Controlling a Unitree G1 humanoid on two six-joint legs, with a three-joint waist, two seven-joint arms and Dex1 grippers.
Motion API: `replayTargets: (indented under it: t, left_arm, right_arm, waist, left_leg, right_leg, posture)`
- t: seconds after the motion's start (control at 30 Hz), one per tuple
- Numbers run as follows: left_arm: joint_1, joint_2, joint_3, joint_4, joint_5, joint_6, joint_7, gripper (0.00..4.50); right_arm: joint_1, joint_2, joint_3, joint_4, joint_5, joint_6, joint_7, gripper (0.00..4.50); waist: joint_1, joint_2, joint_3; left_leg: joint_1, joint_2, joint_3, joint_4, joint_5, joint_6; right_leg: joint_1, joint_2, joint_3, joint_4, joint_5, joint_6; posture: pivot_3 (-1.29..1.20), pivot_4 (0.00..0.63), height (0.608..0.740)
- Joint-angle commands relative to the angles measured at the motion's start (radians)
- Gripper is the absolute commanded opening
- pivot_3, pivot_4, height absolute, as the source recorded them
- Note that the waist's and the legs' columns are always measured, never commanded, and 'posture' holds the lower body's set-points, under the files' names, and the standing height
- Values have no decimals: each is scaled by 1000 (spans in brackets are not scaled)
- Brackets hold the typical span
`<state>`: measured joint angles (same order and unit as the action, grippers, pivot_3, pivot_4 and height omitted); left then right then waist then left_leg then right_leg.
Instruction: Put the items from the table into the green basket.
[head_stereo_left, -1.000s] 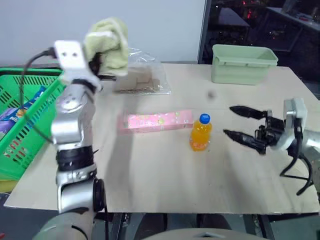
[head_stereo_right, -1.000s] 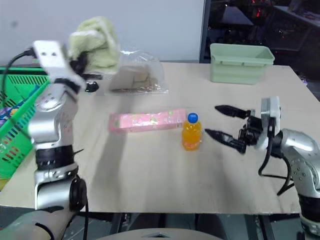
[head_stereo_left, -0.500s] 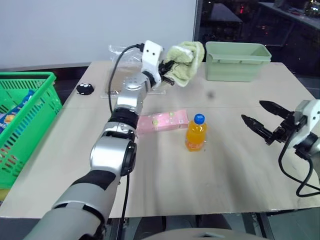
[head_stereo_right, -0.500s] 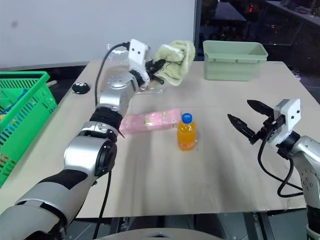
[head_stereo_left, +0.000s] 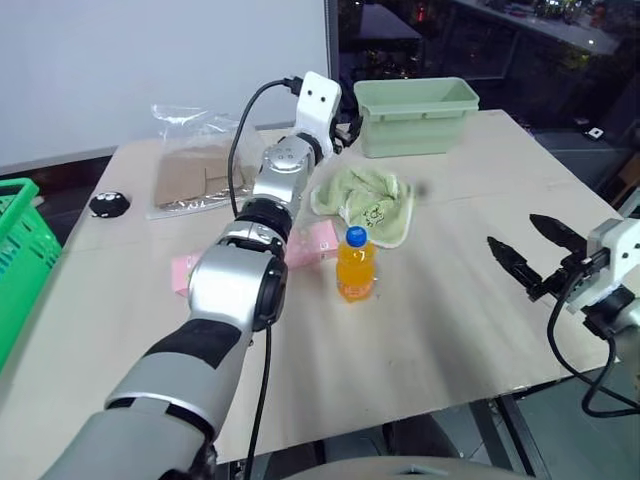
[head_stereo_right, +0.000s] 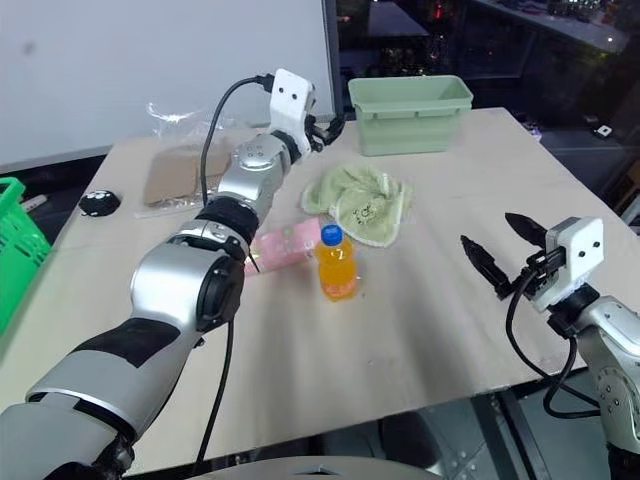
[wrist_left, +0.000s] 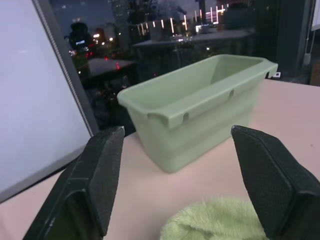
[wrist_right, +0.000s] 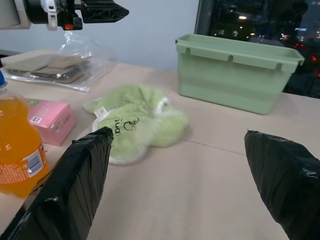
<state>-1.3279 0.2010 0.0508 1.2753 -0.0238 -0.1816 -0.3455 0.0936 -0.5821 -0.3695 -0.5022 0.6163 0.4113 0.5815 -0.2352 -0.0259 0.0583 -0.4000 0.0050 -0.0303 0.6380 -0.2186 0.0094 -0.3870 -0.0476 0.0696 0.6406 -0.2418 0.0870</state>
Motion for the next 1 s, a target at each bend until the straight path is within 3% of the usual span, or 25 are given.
replayTargets:
  t: [0.03, 0.2, 0.27, 0.37, 0.53, 0.77, 0.9, 1.0]
  left_arm:
    - [-32, 19, 48, -70, -48, -23, -78, 3655]
    - [77, 63, 122, -311, -182, 55, -262, 3655]
    - [180, 101, 141, -517, -253, 170, -321, 3655]
    - [372, 194, 126, -858, -320, 363, -393, 4446]
    - [642, 368, 174, -1235, -449, 652, -441, 4446]
    - [1028, 581, 178, -1517, -589, 836, -636, 4446]
    - [1106, 557, 122, -1576, -597, 848, -639, 4446]
    - [1118, 522, 22, -1570, -520, 792, -626, 4446]
  right_arm:
    - [-14, -6, -19, -36, 29, -16, 18, 4500]
    - [-9, -25, -3, -29, 54, -4, 70, 4500]
    - [-16, -33, 0, -10, 64, -4, 100, 4500]
    - [-35, -43, 5, 21, 86, -3, 143, 4500]
    - [-73, -75, 31, 78, 83, -12, 229, 4500]
    - [-53, -136, 81, 135, 63, -31, 392, 4500]
    - [-44, -148, 76, 157, 76, -12, 424, 4500]
    - [-35, -162, 80, 165, 54, -20, 440, 4500]
  waist:
    - [-9, 0, 0]
    - [-28, 1, 0]
    - [-33, 4, -2]
    - [-38, 5, -2]
    - [-10, 5, -2]
    - [62, 5, -2]
    - [114, 5, -2]
    - [139, 6, -3]
  left_leg:
    - [0, 0, 0, 0, 0, 0]
    - [0, 0, -1, -1, 0, 0]
    - [1, 0, -2, -1, 0, 0]
    - [4, 1, -4, -2, 0, 0]
    - [3, 1, -7, 1, 0, 0]
    - [4, 1, -5, 3, 0, 0]
    - [3, 1, -2, 5, 0, 0]
    - [4, 1, 0, 6, 0, 0]
  right_leg:
    - [0, 0, 0, 0, 0, 0]
    - [0, 0, -1, 1, 0, 0]
    - [0, 0, 0, 2, 0, -1]
    - [0, 0, 1, 5, 1, -2]
    - [0, 0, 0, 6, 2, -3]
    - [1, 0, 0, 6, 1, -5]
    - [1, -1, 0, 5, -1, -8]
    - [2, -1, 0, 5, -1, -8]
  posture:
    - [-276, 0, 740]
    - [-243, 0, 740]
    - [-221, 0, 740]
    - [-190, 0, 740]
    - [-135, 0, 740]
    - [-97, 0, 740]
    - [-93, 0, 740]
    - [-94, 0, 740]
